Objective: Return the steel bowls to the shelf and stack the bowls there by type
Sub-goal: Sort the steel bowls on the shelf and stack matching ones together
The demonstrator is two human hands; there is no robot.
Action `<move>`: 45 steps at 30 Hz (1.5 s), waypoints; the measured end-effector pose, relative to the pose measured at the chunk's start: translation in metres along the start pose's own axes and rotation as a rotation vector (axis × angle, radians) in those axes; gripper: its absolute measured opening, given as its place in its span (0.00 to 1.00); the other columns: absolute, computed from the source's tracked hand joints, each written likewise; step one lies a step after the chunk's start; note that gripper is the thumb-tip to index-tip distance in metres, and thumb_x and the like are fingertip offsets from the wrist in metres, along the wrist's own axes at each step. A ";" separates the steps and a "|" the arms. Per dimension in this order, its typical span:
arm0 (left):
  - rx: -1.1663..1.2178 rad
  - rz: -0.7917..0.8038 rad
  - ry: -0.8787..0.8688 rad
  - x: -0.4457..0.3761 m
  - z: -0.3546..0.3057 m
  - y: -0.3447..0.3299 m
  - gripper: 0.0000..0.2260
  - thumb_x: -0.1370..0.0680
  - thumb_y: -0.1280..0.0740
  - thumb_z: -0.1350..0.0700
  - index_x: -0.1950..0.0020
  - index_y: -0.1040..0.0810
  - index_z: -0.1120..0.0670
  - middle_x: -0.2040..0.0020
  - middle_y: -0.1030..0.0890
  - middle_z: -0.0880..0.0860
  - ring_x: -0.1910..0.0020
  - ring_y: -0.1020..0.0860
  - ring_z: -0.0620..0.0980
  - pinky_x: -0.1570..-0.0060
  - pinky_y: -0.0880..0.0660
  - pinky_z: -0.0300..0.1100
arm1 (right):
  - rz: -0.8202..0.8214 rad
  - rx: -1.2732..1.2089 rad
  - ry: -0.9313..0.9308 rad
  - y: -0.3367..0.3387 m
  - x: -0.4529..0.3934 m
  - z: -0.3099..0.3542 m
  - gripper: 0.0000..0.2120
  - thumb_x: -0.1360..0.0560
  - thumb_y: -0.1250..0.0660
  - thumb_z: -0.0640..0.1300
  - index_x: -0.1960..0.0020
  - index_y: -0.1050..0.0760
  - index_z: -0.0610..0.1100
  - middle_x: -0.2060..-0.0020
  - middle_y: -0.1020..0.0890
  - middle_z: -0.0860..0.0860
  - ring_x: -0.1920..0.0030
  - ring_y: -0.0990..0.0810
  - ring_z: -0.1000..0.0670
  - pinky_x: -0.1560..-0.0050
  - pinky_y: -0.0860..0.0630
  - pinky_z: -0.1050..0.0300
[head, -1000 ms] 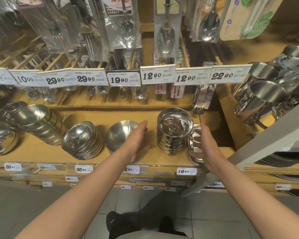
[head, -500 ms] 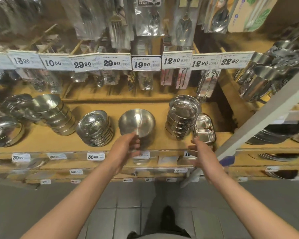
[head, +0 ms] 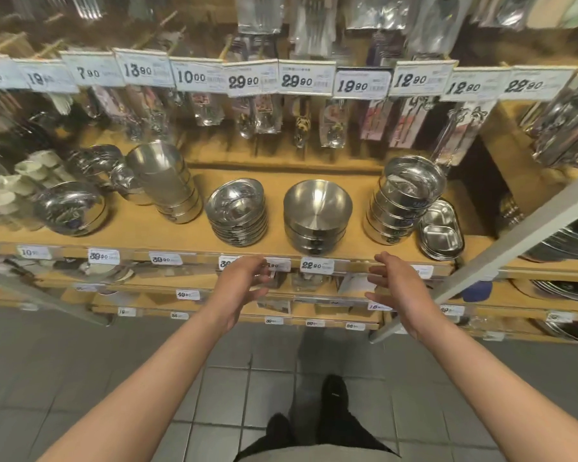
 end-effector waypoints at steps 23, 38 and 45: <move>0.074 0.004 0.023 -0.117 -0.030 -0.084 0.16 0.14 0.44 0.53 0.27 0.30 0.53 0.33 0.23 0.55 0.39 0.22 0.50 0.40 0.19 0.53 | 0.214 -0.286 0.039 -0.063 -0.095 0.041 0.22 0.18 0.41 0.60 0.25 0.37 0.65 0.29 0.31 0.59 0.39 0.24 0.57 0.39 0.21 0.44; 0.077 0.076 0.093 -0.116 -0.041 -0.082 0.10 0.14 0.43 0.55 0.34 0.27 0.54 0.42 0.20 0.53 0.49 0.19 0.47 0.51 0.16 0.47 | 0.092 -0.199 0.020 -0.054 -0.108 0.036 0.21 0.17 0.42 0.56 0.25 0.33 0.54 0.28 0.29 0.54 0.33 0.27 0.52 0.49 0.21 0.53; -0.050 0.087 0.225 -0.088 -0.012 0.004 0.10 0.16 0.39 0.59 0.38 0.20 0.53 0.50 0.17 0.52 0.55 0.17 0.46 0.50 0.17 0.46 | 0.166 0.017 -0.117 -0.086 -0.073 0.007 0.09 0.17 0.41 0.46 0.46 0.23 0.45 0.46 0.18 0.45 0.48 0.19 0.50 0.57 0.19 0.57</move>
Point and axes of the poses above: each hand's wrist, its own x-axis away from the middle knuckle, its own y-axis out of the back of the hand, z = x × y, the point moved 1 cm from there along -x, towards the middle knuckle
